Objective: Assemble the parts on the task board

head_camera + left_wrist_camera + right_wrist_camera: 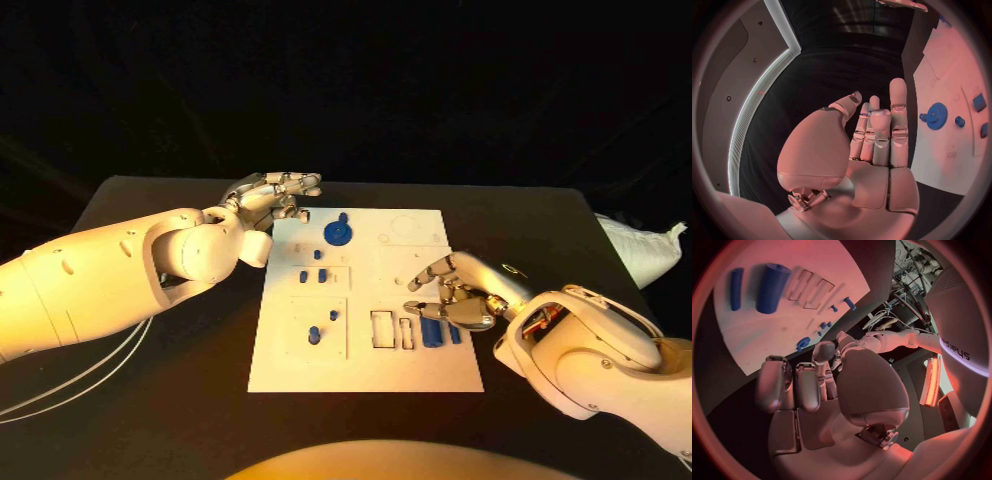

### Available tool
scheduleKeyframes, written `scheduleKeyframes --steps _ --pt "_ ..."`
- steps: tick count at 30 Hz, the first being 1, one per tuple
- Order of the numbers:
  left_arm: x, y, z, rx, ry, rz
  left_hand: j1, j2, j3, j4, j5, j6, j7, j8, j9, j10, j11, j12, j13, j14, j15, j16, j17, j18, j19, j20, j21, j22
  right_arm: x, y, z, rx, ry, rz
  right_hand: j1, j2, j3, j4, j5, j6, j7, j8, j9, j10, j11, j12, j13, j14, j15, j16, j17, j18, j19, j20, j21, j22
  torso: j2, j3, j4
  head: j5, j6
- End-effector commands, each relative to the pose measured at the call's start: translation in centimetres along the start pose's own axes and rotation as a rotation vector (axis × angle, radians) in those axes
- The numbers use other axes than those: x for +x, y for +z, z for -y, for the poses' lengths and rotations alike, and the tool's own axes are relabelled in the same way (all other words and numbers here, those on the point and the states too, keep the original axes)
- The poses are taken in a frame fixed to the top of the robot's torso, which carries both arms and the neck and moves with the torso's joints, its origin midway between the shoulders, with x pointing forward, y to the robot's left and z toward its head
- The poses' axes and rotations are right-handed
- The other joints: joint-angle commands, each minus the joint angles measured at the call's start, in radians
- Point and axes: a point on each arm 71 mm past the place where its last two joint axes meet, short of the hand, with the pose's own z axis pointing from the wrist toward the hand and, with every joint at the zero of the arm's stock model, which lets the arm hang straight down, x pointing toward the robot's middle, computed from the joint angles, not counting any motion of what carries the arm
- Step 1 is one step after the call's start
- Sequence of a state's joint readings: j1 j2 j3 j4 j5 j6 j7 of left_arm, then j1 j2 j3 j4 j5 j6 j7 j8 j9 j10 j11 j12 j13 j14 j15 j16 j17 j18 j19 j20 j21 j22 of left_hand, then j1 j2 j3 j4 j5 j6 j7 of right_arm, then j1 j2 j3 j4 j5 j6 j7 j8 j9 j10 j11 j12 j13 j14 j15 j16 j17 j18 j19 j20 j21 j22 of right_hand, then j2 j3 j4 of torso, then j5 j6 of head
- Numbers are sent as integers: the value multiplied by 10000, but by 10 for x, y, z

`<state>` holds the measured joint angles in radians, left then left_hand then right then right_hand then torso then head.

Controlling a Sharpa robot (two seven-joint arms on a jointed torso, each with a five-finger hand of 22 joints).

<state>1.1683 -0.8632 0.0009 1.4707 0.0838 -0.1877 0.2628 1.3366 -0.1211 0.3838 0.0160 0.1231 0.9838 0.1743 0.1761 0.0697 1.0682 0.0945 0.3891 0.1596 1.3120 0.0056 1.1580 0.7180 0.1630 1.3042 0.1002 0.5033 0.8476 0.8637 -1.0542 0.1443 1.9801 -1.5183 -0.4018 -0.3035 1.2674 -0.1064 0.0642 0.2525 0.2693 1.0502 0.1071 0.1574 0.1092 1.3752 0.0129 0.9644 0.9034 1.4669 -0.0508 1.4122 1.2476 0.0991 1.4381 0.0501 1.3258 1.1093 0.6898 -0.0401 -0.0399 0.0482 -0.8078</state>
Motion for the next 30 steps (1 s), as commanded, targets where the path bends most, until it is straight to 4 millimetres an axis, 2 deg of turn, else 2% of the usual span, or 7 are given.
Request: scheduleKeyframes --steps 1,6,13,19,25,30 --pt "3 0 0 49 4 -259 20 66 -33 -17 -27 -48 -5 35 13 -66 -12 30 12 -58 21 48 -10 181 8 46 -69 -8 5 -8 14 1401 -512 -1128 42 160 -365 165 -83 -16 -25 87 99 -61 22 958 1148 567 -75 114 184 -172 0 -6 88 101 12 -23 -168 -37 33" --pt "3 0 -1 49 35 -284 20 66 -33 -17 -27 -48 -5 35 13 -66 -12 30 12 -58 21 48 -10 181 8 46 -69 -8 4 -15 25 2114 -1241 -1173 -33 223 -799 348 -109 -44 -58 181 220 -42 47 1539 1908 581 -62 207 334 -179 9 -12 155 208 7 -42 -203 -63 59" --pt "2 0 -1 53 52 -280 20 66 -33 -17 -27 -48 -5 35 13 -66 -12 30 12 -58 21 48 -10 181 8 46 -69 -8 7 -18 35 2754 -1867 -1300 -256 395 -1170 366 154 -68 -69 263 339 -34 40 1772 2292 587 -65 262 419 -183 6 -8 181 249 13 -54 -149 -148 50" --pt "2 0 -1 45 56 -269 45 77 -36 -30 -24 -55 -6 47 13 -78 -13 49 15 -64 21 50 -13 181 8 46 -75 -13 13 -16 36 2832 -1931 -1322 -267 501 -1289 375 349 -65 -78 308 400 54 34 2000 2583 592 -68 293 476 -188 10 -10 198 282 23 -52 -151 -128 67" --pt "2 0 -2 34 61 -297 45 77 -36 -30 -24 -55 -6 47 13 -78 -13 49 15 -64 21 50 -13 181 8 46 -75 -13 21 -11 35 2858 -1662 -1319 -377 628 -1433 386 448 -36 -96 365 474 82 19 2075 2721 599 -78 323 527 -193 19 -16 222 323 37 -73 -110 -116 89" --pt "3 0 -2 9 57 -327 64 87 -36 -39 -23 -59 -6 55 14 -85 -15 62 17 -67 20 51 -16 182 8 46 -79 -15 26 -7 36 2939 -1484 -1407 -442 689 -1554 385 636 -52 -101 389 527 72 16 2078 2783 603 -82 346 568 -197 22 -22 236 348 29 -89 -102 -100 97"
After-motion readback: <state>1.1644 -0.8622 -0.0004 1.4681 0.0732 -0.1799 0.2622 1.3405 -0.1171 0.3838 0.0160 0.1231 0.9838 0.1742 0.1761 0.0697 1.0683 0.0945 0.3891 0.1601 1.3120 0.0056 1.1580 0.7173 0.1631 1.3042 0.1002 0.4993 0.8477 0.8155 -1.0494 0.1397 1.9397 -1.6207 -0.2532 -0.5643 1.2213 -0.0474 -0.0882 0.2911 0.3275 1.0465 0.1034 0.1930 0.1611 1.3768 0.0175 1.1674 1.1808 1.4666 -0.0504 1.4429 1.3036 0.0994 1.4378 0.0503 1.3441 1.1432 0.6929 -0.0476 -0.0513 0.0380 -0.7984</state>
